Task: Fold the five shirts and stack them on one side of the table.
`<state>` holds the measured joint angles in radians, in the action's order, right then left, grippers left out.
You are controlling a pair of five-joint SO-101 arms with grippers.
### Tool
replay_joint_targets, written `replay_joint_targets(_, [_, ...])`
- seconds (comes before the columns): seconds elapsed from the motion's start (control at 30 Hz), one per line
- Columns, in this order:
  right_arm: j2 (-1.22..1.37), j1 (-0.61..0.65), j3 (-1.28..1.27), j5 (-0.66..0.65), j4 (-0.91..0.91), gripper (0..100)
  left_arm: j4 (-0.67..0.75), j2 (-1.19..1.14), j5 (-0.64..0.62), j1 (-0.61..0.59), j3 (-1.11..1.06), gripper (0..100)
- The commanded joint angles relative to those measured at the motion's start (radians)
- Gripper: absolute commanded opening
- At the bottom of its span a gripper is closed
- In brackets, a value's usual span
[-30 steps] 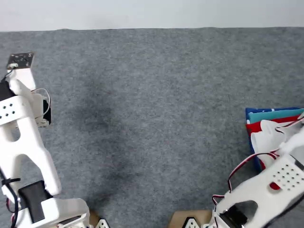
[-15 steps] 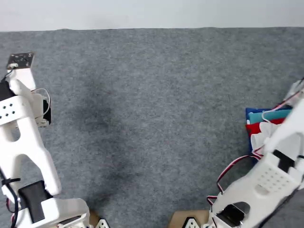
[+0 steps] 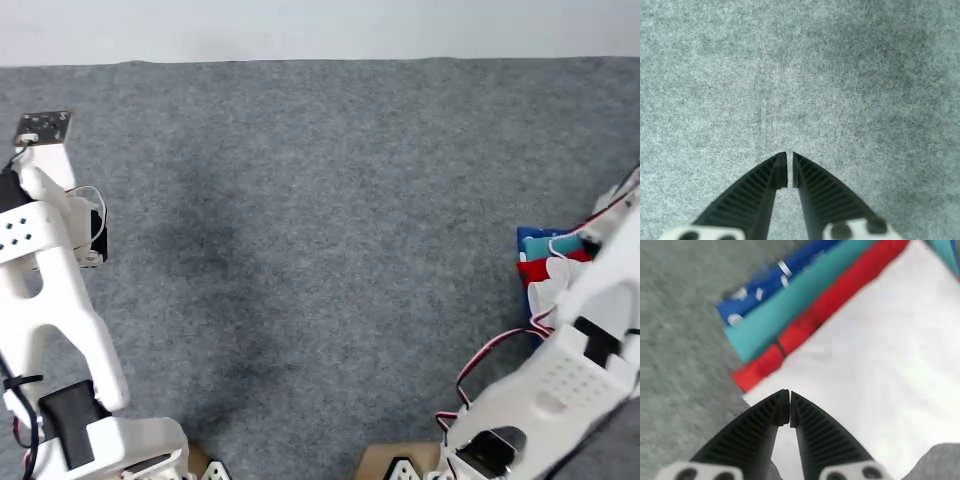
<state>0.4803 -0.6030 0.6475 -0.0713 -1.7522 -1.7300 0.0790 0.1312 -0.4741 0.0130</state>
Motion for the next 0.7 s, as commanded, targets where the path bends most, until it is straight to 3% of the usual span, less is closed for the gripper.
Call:
replay_joint_targets(0.0, [-0.079,-0.015,-0.063,-0.008,-0.042,0.9,-0.025,0.049,-0.002,0.003,0.007,3])
replay_joint_targets(0.27, [-0.051,0.059,-0.288,-0.008,0.025,0.9,-0.025,0.048,-0.002,0.003,0.007,3])
replay_joint_targets(0.4, [-0.013,0.064,-0.292,-0.008,0.07,0.9,-0.025,0.048,-0.002,0.003,0.007,3])
replay_joint_targets(0.67, [-0.139,0.059,-0.181,-0.008,-0.038,0.9,-0.025,0.048,-0.005,0.008,0.007,3])
